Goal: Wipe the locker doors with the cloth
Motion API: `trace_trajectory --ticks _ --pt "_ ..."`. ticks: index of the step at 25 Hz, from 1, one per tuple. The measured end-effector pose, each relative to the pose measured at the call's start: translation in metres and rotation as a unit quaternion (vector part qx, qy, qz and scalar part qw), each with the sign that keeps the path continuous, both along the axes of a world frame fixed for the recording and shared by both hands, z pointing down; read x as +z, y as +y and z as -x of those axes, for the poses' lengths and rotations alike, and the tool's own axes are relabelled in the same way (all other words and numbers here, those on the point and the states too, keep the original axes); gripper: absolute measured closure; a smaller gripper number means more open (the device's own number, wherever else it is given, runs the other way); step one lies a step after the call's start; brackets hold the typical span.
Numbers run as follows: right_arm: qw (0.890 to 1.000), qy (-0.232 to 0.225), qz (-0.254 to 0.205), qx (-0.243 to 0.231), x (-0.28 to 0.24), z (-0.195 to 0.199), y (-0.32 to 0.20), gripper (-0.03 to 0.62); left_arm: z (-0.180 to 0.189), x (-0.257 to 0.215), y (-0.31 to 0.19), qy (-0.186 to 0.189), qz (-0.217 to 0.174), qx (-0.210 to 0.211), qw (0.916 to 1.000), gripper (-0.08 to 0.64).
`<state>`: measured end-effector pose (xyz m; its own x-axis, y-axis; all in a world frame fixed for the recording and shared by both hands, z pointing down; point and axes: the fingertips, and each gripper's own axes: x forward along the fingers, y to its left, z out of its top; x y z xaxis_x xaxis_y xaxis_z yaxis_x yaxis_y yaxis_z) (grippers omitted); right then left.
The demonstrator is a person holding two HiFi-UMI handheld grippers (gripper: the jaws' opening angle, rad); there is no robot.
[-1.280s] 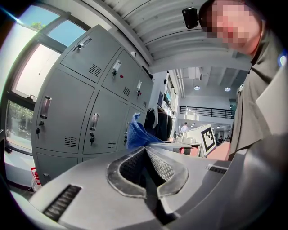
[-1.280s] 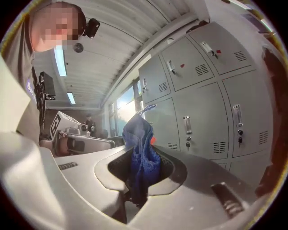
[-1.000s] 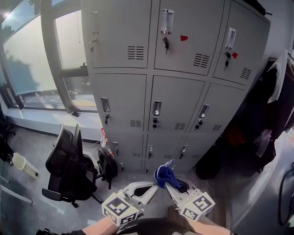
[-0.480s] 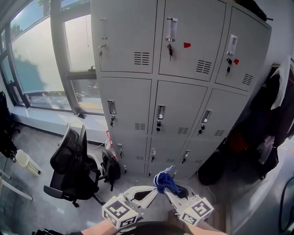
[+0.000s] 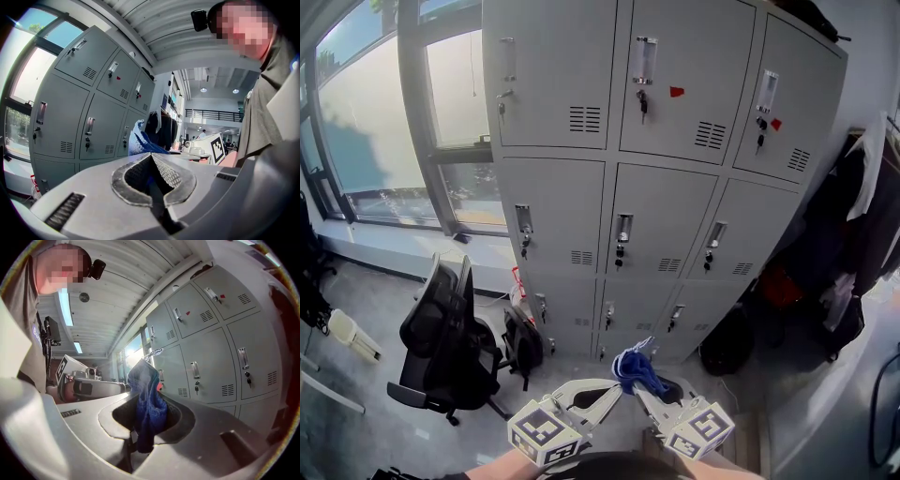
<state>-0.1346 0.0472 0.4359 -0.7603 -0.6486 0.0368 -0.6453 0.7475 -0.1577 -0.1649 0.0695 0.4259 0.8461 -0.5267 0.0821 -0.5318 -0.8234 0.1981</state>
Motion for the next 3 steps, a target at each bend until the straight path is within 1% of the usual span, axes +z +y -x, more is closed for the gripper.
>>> trace_trajectory --ticks 3 --pt "1.000 -0.001 0.001 0.004 0.0009 0.0002 -0.0008 0.514 0.0002 0.0007 -0.0001 0.001 0.000 0.003 1.0000 0.552"
